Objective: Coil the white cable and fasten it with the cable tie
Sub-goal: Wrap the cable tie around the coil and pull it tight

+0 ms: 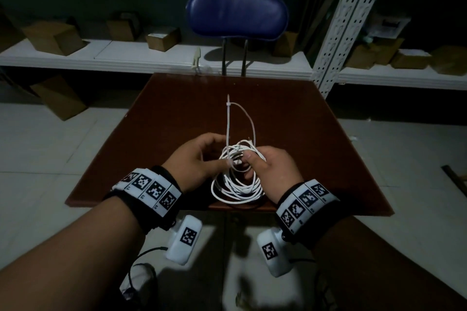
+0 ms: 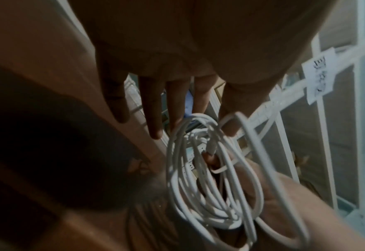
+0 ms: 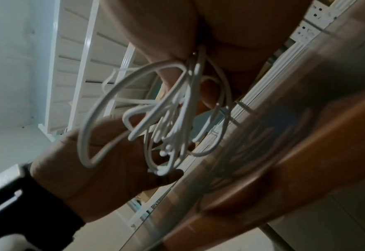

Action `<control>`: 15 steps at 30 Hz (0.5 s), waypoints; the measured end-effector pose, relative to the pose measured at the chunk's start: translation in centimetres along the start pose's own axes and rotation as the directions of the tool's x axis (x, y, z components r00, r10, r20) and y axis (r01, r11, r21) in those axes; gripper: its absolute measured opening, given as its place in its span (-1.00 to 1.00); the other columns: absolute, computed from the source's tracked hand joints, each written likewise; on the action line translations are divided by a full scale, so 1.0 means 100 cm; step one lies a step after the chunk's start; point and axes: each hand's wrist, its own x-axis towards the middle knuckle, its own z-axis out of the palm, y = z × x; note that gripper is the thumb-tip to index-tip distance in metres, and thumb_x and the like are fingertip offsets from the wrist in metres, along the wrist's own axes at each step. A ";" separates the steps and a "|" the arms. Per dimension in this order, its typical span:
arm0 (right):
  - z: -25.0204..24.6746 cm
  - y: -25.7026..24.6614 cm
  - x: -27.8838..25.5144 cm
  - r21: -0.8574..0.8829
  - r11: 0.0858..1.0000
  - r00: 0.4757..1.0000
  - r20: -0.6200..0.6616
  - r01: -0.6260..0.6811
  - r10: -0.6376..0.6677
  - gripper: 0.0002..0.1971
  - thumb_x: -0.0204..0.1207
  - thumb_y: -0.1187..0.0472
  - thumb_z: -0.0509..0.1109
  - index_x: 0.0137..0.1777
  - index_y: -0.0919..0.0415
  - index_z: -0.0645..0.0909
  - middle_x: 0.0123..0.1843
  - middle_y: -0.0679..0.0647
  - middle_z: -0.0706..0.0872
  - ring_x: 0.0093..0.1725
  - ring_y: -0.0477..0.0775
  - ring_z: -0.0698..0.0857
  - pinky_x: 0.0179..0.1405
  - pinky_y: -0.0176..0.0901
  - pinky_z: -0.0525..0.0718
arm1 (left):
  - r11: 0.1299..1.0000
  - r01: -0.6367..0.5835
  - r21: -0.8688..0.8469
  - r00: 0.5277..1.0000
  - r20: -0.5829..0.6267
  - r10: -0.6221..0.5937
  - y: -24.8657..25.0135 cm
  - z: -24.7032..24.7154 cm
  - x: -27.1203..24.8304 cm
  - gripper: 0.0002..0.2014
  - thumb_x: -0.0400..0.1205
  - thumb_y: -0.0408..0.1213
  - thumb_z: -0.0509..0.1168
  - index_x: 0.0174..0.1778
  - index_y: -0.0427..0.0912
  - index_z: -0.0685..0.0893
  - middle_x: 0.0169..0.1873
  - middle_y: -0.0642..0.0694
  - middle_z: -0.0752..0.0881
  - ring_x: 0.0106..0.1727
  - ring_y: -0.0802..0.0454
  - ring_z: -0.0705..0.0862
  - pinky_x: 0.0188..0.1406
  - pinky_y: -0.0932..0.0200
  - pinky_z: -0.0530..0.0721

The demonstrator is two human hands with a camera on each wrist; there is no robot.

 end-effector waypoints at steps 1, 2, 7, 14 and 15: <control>0.000 0.000 0.000 -0.002 1.000 1.000 0.004 0.000 0.000 -0.72 0.70 -0.03 0.28 -0.11 0.03 0.75 -0.40 0.03 0.80 -0.37 -0.09 0.74 -0.19 -0.06 0.65 | 0.996 -0.007 0.086 1.000 0.015 0.006 0.000 -0.001 0.000 -0.58 0.54 -0.29 0.53 0.31 0.03 0.66 0.09 0.01 0.82 0.08 0.07 0.82 0.16 -0.08 0.78; 0.000 0.000 -0.001 -0.006 1.000 1.000 0.007 0.003 -0.003 -0.73 0.70 -0.03 0.28 -0.11 0.02 0.75 -0.41 0.02 0.80 -0.39 -0.14 0.73 -0.23 -0.09 0.63 | 0.986 -0.006 0.168 1.000 0.016 0.003 0.000 -0.002 0.000 -0.57 0.52 -0.26 0.54 0.31 0.02 0.66 0.07 0.03 0.82 0.08 0.10 0.81 0.17 -0.10 0.78; -0.001 0.001 -0.003 -0.007 1.000 0.999 -0.023 -0.025 0.025 -0.71 0.70 -0.05 0.28 -0.12 0.02 0.75 -0.39 0.03 0.80 -0.40 -0.11 0.72 -0.32 -0.16 0.56 | 0.883 -0.029 0.468 0.986 -0.132 0.102 0.006 -0.005 -0.001 -0.65 0.35 0.01 0.65 -0.11 0.04 0.66 -0.21 0.08 0.78 -0.17 0.18 0.75 -0.10 0.04 0.78; -0.002 0.001 -0.001 -0.001 0.998 0.997 -0.048 -0.055 0.055 -0.69 0.70 -0.07 0.26 -0.08 0.03 0.77 -0.39 0.01 0.82 -0.36 0.00 0.74 -0.28 -0.11 0.60 | 0.783 -0.102 0.614 0.994 0.028 0.108 0.009 -0.006 -0.003 -0.93 0.58 -0.19 0.45 -0.18 0.04 0.69 -0.23 0.09 0.74 -0.15 0.17 0.72 0.00 -0.04 0.78; -0.002 0.002 -0.001 0.005 0.998 0.997 -0.038 -0.061 0.061 -0.70 0.70 -0.07 0.26 -0.05 0.02 0.78 -0.40 0.00 0.82 -0.35 0.01 0.76 -0.28 -0.11 0.61 | 0.769 -0.119 0.629 0.990 0.019 0.137 0.008 -0.007 -0.002 -0.94 0.61 -0.19 0.41 -0.16 0.04 0.68 -0.20 0.10 0.71 -0.14 0.16 0.70 0.00 -0.04 0.76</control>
